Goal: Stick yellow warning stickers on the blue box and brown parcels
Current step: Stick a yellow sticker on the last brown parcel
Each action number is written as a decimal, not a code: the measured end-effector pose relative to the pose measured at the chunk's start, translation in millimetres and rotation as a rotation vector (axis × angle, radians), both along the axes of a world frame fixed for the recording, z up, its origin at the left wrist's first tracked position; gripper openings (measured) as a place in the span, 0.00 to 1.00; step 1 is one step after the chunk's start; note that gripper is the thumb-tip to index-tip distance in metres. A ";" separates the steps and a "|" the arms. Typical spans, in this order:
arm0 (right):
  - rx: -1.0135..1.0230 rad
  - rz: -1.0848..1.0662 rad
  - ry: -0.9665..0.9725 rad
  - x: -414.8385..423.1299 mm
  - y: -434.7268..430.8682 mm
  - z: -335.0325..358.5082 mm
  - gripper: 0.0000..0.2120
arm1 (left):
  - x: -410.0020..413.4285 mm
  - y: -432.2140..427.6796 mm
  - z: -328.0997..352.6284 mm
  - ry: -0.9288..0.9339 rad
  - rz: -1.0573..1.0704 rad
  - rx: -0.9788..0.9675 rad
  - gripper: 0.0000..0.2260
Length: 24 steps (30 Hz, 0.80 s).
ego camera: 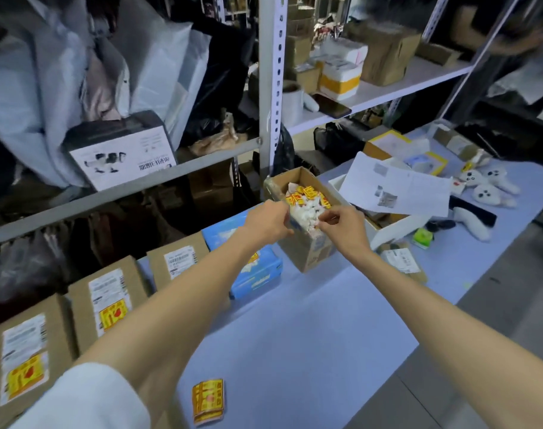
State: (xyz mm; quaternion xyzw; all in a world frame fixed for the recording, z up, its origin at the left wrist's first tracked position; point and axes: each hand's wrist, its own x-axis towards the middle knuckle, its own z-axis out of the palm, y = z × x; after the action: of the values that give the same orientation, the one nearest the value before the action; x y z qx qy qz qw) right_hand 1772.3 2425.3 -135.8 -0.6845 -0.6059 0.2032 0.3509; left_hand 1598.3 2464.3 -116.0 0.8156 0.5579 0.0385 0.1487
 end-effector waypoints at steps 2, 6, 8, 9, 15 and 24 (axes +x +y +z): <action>-0.010 -0.029 -0.034 4.0 17.8 2.6 0.10 | 5.7 13.2 0.8 0.018 0.000 0.030 0.15; -0.130 -0.001 -0.139 9.9 37.2 -3.5 0.15 | 8.9 27.2 -5.2 0.015 0.025 0.031 0.17; -0.181 0.018 -0.159 11.3 37.1 -9.1 0.15 | 5.9 29.7 -11.8 -0.002 0.041 0.027 0.16; -0.191 0.030 -0.169 10.4 35.3 -10.8 0.15 | 2.8 28.2 -15.0 -0.008 0.050 0.024 0.16; -0.123 0.132 -0.192 -25.3 20.9 -9.2 0.12 | -40.0 2.2 -26.8 -0.072 0.161 -0.005 0.17; -0.131 0.579 -0.304 -166.3 -45.9 -15.4 0.18 | -162.2 -115.6 -33.1 -0.194 0.465 -0.072 0.16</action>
State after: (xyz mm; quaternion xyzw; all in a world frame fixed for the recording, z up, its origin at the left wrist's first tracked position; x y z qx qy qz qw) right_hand 1606.0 2379.4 -151.2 -0.5274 -0.8062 0.2289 0.1395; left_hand 1436.1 2348.7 -149.1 0.6521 0.7144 0.1299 0.2179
